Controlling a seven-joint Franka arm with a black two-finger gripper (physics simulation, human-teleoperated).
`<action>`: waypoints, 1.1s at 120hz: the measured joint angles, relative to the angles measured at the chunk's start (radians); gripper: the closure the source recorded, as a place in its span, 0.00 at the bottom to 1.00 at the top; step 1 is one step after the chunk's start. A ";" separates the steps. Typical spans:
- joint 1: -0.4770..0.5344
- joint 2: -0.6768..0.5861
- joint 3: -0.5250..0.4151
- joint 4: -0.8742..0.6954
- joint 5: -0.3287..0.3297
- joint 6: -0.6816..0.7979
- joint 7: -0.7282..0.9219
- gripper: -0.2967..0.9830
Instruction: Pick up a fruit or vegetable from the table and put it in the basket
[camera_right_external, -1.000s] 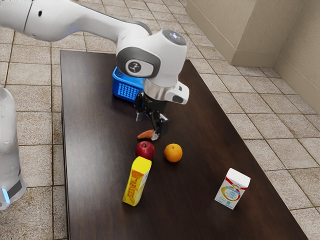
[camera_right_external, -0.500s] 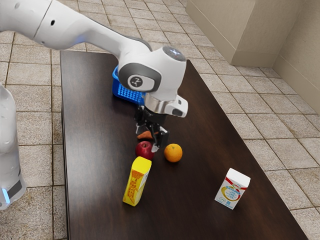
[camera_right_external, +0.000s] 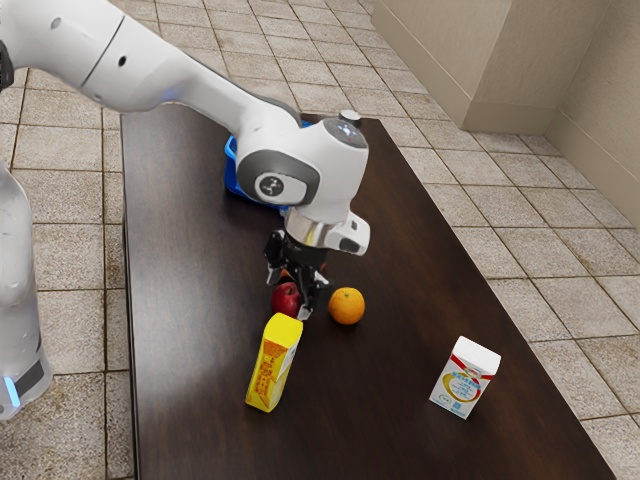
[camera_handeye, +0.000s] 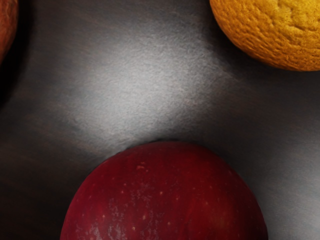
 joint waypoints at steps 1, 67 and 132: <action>0.000 0.002 0.000 -0.001 0.000 0.001 0.000 0.23; 0.000 0.048 0.000 -0.006 0.002 0.042 0.001 0.26; 0.000 0.048 0.000 0.025 0.018 0.030 0.011 0.48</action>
